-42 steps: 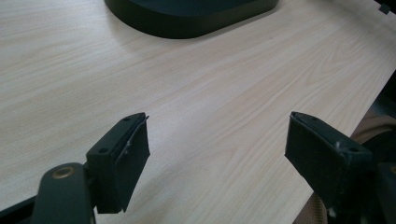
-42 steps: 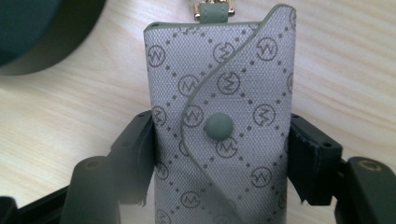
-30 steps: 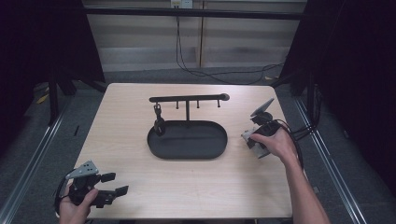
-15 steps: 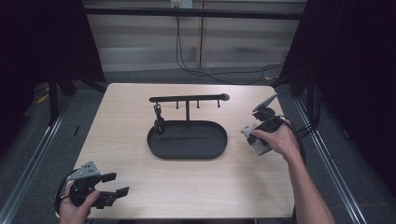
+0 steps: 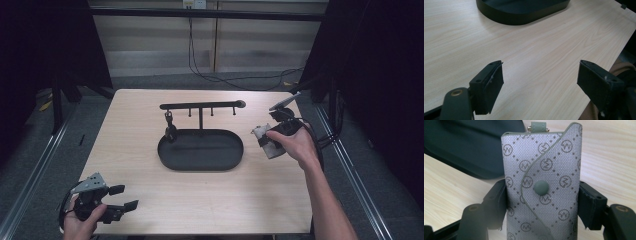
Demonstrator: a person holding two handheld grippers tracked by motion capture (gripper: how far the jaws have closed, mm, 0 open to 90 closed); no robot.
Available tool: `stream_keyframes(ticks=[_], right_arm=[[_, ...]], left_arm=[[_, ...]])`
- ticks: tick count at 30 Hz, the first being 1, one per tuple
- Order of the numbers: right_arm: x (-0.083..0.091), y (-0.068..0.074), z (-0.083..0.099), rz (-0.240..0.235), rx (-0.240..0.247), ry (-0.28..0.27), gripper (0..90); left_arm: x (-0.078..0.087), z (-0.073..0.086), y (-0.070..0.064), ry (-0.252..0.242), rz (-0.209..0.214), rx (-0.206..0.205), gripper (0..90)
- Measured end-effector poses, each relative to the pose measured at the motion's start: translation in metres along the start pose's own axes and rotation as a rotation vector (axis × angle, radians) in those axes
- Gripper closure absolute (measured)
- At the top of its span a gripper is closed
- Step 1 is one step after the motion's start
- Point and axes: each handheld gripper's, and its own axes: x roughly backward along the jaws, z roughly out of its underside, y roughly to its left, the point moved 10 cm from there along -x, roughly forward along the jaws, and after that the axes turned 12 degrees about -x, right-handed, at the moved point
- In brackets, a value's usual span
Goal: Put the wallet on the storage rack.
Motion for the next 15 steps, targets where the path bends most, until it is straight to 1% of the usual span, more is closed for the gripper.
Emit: stream_keyframes(ticks=[1,3,6,9,11,15], right_arm=[[0.0,0.002,-0.001,-0.01,0.001,-0.005,33.5],[0.001,0.006,-0.003,-0.01,0.009,-0.032,33.5],[0.0,0.012,-0.004,-0.026,0.01,-0.033,33.5],[-0.004,0.02,-0.006,-0.066,0.006,-0.042,33.5],[-0.006,0.025,-0.006,-0.096,-0.007,-0.046,33.5],[-0.01,0.031,-0.007,-0.122,-0.017,-0.058,33.5]], left_arm=[[-0.001,0.0,-0.001,0.003,0.004,0.007,20.6],[-0.001,0.001,-0.001,0.006,0.015,0.023,20.5],[-0.001,0.002,0.0,0.007,0.009,0.021,20.6],[-0.001,0.001,0.001,0.004,0.006,0.021,20.5],[0.0,0.001,0.001,0.003,0.007,0.02,20.6],[-0.001,0.002,0.001,0.006,0.009,0.019,20.5]])
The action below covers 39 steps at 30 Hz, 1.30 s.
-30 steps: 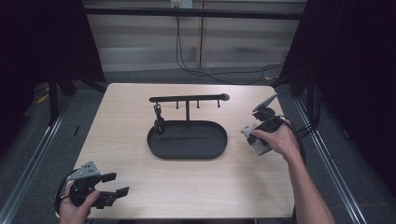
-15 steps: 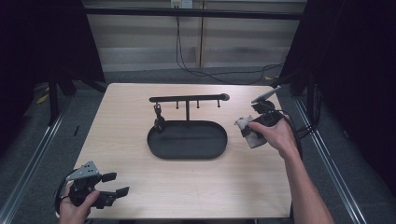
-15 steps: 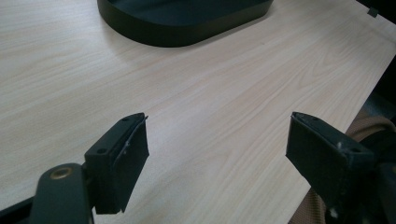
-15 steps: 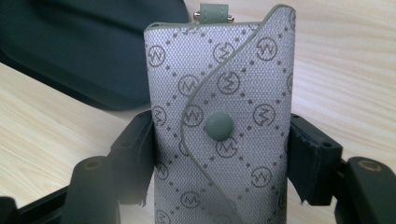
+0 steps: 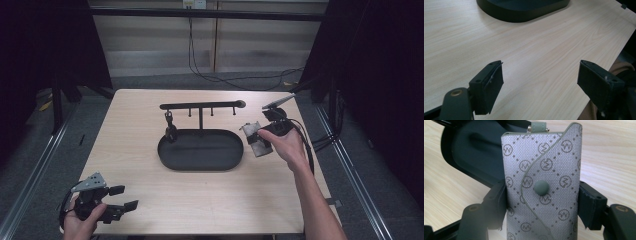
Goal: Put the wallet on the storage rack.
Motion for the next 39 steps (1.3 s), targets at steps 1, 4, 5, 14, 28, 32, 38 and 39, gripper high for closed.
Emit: stream_keyframes(ticks=[1,4,5,14,28,32,38,39], right_arm=[[0.0,0.001,0.0,-0.006,0.001,-0.002,33.5],[-0.002,0.007,-0.002,-0.025,-0.004,-0.011,33.5],[-0.003,0.008,-0.003,-0.024,0.0,-0.013,33.4],[-0.017,0.023,-0.008,-0.079,-0.023,-0.054,33.5],[-0.043,0.042,-0.009,-0.152,-0.031,-0.078,33.5],[-0.052,0.04,-0.007,-0.15,-0.047,-0.083,33.5],[-0.065,0.041,-0.006,-0.148,-0.047,-0.081,33.4],[-0.067,0.041,-0.006,-0.145,-0.044,-0.081,33.4]], left_arm=[[0.0,0.0,0.0,-0.001,0.002,0.001,20.5],[0.001,-0.001,0.0,-0.003,-0.004,-0.002,20.4],[0.001,-0.001,0.0,-0.001,-0.003,-0.005,20.5],[0.0,0.0,-0.001,0.005,-0.004,-0.01,20.5],[0.0,-0.001,-0.001,-0.002,-0.003,-0.004,20.5],[0.0,-0.001,-0.001,0.001,-0.004,-0.005,20.5],[-0.001,0.0,-0.001,0.006,0.004,-0.005,20.4],[-0.001,0.0,-0.001,0.005,0.003,-0.004,20.3]])
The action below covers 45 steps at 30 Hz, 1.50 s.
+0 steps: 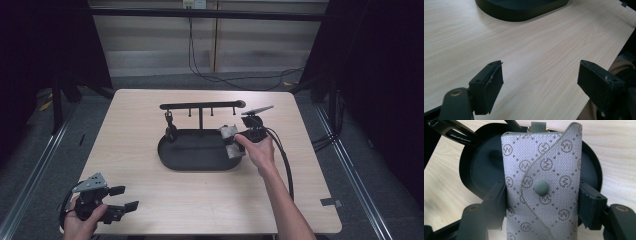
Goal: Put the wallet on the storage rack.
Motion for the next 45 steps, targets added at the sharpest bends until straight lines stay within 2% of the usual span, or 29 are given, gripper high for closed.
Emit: stream_keyframes(ticks=[7,12,14,16,20,22,26,31,36,40,45], right_arm=[[-0.017,0.003,0.001,-0.001,0.001,-0.003,33.4],[-0.028,-0.001,0.003,0.017,0.014,0.01,33.3],[-0.03,-0.005,0.005,0.045,0.027,0.014,33.3],[-0.032,-0.005,0.006,0.042,0.021,0.014,33.3],[-0.038,-0.004,0.007,0.057,0.041,0.019,33.2],[-0.041,-0.004,0.007,0.057,0.027,0.022,33.1],[-0.048,-0.007,0.01,0.079,0.052,0.036,32.8],[-0.053,-0.01,0.011,0.096,0.052,0.039,31.8],[-0.058,-0.007,0.01,0.087,0.035,0.017,30.7],[-0.06,-0.009,0.011,0.122,0.047,0.023,30.1],[-0.059,-0.012,0.01,0.127,0.036,0.008,29.5]], left_arm=[[0.001,0.0,0.0,-0.003,-0.001,0.0,20.2],[0.001,0.0,0.002,-0.004,-0.008,0.001,19.7],[0.001,0.001,0.001,0.003,0.0,-0.001,19.7],[0.0,0.0,0.0,0.004,-0.002,0.002,19.7],[-0.001,0.002,0.001,0.011,-0.006,0.002,19.7],[0.0,0.001,0.001,0.007,-0.008,0.004,19.7],[0.0,0.002,0.002,0.007,-0.009,0.005,19.7],[-0.002,0.002,0.0,0.016,-0.002,0.003,19.7],[-0.002,0.003,0.0,0.017,-0.002,0.004,19.7],[-0.002,0.002,-0.001,0.016,0.003,0.004,19.7],[-0.002,0.002,-0.001,0.012,0.002,0.008,19.7]])
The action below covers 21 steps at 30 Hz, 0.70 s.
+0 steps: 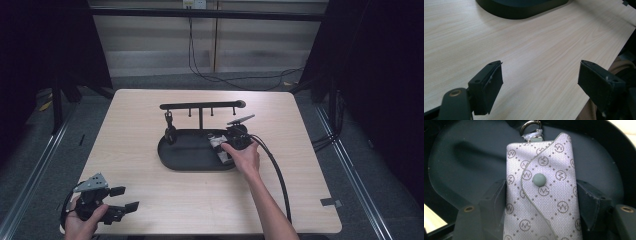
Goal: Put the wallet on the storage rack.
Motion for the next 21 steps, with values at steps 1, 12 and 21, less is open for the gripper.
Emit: stream_keyframes(ticks=[1,12,21], right_arm=[[0.0,-0.001,0.0,0.002,0.001,-0.001,29.3],[0.013,0.002,-0.006,-0.035,-0.009,-0.051,23.2],[0.033,-0.005,-0.008,-0.047,-0.001,-0.118,18.7]], left_arm=[[0.0,0.0,0.0,0.0,-0.001,-0.001,19.7],[0.0,-0.001,0.002,-0.003,-0.003,0.0,19.7],[-0.001,-0.001,0.003,-0.005,-0.003,0.004,19.7]])
